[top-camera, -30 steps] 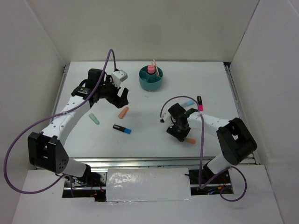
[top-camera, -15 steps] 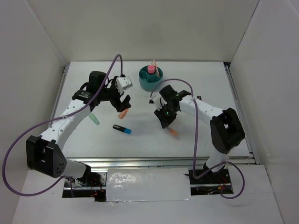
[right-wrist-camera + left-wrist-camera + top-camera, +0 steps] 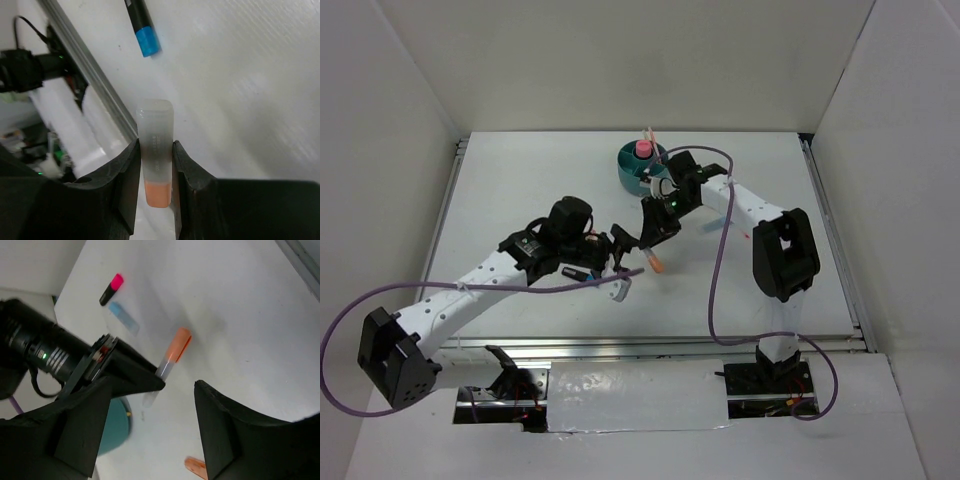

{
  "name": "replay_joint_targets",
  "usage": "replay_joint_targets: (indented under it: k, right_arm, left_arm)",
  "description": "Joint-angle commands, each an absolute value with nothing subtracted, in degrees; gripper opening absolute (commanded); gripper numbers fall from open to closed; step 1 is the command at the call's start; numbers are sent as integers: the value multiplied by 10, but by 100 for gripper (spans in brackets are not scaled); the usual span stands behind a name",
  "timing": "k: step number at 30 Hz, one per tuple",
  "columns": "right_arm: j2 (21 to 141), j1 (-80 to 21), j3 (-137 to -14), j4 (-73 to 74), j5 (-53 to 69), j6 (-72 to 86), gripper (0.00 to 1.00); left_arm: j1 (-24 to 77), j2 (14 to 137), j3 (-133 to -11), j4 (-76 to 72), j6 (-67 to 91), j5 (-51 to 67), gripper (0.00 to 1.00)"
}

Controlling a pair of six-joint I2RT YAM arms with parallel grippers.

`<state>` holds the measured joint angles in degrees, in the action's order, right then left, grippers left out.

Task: Sort the stationery into containers
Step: Pick up the pen from the center of the board.

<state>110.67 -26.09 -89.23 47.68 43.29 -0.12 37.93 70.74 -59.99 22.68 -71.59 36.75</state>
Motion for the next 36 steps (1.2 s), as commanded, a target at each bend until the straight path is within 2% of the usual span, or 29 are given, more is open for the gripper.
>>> replay_joint_targets:
  k: [1, 5, 8, 15, 29, 32, 36]
  right_arm:
    - [1109, -238, -896, 476, 503, 85, 0]
    - [1107, -231, -886, 461, 513, 127, 0]
    - [1100, -232, -878, 449, 503, 159, 0]
    - [1092, -235, -874, 437, 460, 228, 0]
    - [1101, -236, -872, 441, 428, 252, 0]
    - [1099, -239, -868, 437, 424, 257, 0]
    - [1097, -239, -869, 434, 414, 265, 0]
  left_arm:
    - [406, 715, -579, 232, -882, 384, 78]
    - [431, 753, -597, 293, -992, 360, 71]
    - [439, 790, -622, 311, -1015, 339, 67]
    - [457, 834, -626, 274, -1030, 295, 66]
    - [463, 860, -612, 166, -978, 268, 64]
    - [462, 864, -606, 157, -976, 265, 60]
    - [461, 867, -608, 163, -976, 265, 50]
